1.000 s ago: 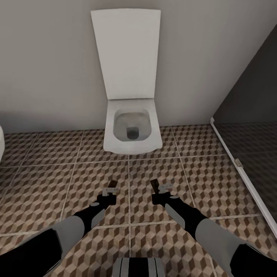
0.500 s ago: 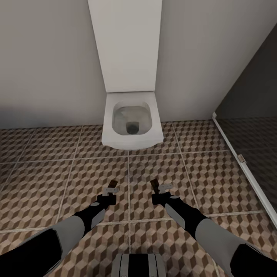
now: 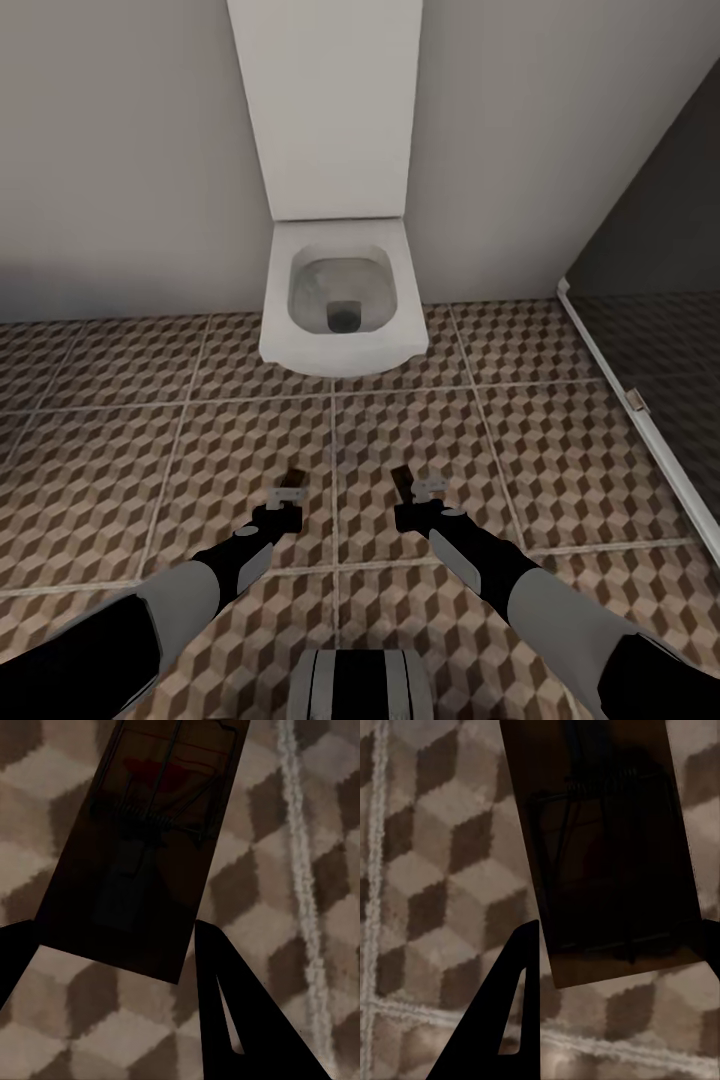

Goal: Take the four mousetraps from the cabinet in the bathroom and place them on the bathroom floor. Make sure all four end up on the same floor surface, and ensure that at least two of them are either under or directly next to the same bathroom sink.

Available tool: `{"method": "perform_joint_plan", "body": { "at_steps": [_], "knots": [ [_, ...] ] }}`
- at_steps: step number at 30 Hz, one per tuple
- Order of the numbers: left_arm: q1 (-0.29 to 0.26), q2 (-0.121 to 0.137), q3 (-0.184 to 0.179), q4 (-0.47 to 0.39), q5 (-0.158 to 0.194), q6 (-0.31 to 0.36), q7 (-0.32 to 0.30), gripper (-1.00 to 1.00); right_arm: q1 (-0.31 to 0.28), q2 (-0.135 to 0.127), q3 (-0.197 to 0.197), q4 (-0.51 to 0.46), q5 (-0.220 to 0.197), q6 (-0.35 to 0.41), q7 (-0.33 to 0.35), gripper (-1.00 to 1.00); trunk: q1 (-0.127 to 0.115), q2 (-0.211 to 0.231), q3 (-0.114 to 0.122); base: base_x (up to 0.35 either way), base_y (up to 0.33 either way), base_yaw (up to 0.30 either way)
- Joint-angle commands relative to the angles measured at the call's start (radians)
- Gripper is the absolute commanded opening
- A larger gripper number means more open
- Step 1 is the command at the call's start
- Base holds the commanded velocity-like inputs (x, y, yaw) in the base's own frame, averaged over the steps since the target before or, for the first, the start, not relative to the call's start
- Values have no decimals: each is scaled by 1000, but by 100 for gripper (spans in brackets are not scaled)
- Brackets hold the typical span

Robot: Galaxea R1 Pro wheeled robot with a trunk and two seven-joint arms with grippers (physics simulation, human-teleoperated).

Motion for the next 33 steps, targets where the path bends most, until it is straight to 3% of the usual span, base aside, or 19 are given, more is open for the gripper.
{"method": "perform_joint_plan", "body": {
  "at_steps": [1,5,12,33],
  "knots": [
    [0,0,-9,-1,1,-2,7,-100,-1,-1,8,-3,-10,2,-10,-100,4,-8,-5,0,0,0],
    [0,0,-9,-1,1,-2,7,-100,-1,-1,8,-3,-10,2,-10,-100,19,-36,-22,0,0,0],
    [0,0,-9,-1,1,-2,7,-100,-1,-1,8,-3,-10,2,-10,-100,22,-37,-58,0,0,0],
    [0,0,-9,-1,1,-3,7,-100,-1,-1,8,-3,-10,2,-10,-100,22,-37,-66,0,0,0]
  ]
}}
